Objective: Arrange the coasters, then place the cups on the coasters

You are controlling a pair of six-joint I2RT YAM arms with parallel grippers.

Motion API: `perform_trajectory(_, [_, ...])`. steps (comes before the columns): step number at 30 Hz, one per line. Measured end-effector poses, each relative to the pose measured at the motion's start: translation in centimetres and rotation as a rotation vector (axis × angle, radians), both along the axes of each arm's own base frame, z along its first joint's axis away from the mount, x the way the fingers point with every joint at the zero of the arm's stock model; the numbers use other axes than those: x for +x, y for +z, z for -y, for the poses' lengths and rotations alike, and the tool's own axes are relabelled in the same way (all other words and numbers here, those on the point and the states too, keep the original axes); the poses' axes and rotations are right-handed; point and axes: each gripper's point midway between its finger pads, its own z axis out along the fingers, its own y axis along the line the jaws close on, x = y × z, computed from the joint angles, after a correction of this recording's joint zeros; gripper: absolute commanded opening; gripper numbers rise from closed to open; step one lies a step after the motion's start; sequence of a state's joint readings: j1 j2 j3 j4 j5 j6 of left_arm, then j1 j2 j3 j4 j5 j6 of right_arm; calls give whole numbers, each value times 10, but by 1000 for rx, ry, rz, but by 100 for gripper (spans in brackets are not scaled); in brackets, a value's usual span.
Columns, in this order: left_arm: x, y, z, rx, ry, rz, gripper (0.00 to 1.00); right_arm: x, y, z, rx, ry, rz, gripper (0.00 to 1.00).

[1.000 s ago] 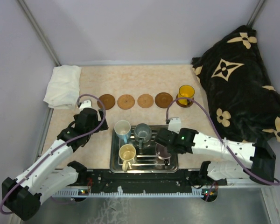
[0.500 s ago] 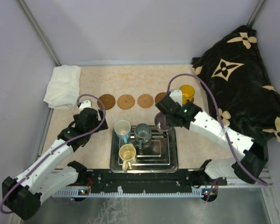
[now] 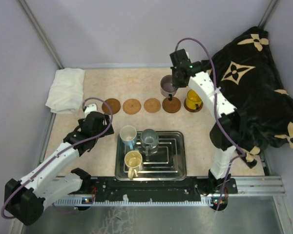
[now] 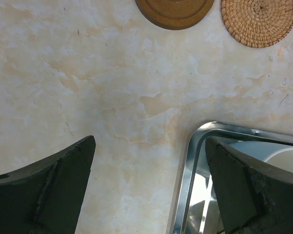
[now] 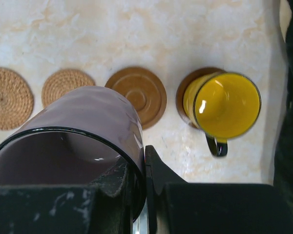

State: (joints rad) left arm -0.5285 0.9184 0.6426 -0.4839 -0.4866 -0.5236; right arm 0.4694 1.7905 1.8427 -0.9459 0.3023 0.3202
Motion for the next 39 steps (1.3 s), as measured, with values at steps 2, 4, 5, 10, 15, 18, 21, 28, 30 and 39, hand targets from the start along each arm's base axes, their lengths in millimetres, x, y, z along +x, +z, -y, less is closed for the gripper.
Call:
perform_trajectory(2, [1, -1, 1, 1, 1, -1, 100, 24, -13, 3, 5, -3, -30, 0])
perform_trajectory(4, [2, -2, 1, 4, 1, -3, 100, 44, -26, 7, 5, -9, -57, 0])
perform_trajectory(5, [3, -3, 1, 6, 2, -6, 100, 52, -34, 8, 5, -10, -70, 0])
perform_trajectory(10, [4, -9, 0, 22, 6, -24, 100, 69, -68, 18, -16, -18, -142, 0])
perform_trajectory(15, [5, -11, 1, 25, 6, -30, 100, 64, -76, 17, -15, 6, -179, 0])
perform_trajectory(18, [6, -11, 2, 22, 6, -26, 100, 66, -79, 16, -5, 18, -180, 0])
perform_trajectory(21, [7, -11, 2, 22, 6, -25, 100, 66, -90, 16, 0, 28, -189, 0])
perform_trajectory(28, [7, -11, 2, 22, 6, -25, 100, 50, -129, 23, -30, 40, -269, 0])
perform_trajectory(30, [7, -11, 2, 22, 6, -25, 100, 50, -131, 24, -32, 43, -271, 0])
perform_trajectory(39, [7, -11, 2, 21, 6, -25, 100, 59, -132, 25, -22, 38, -239, 0])
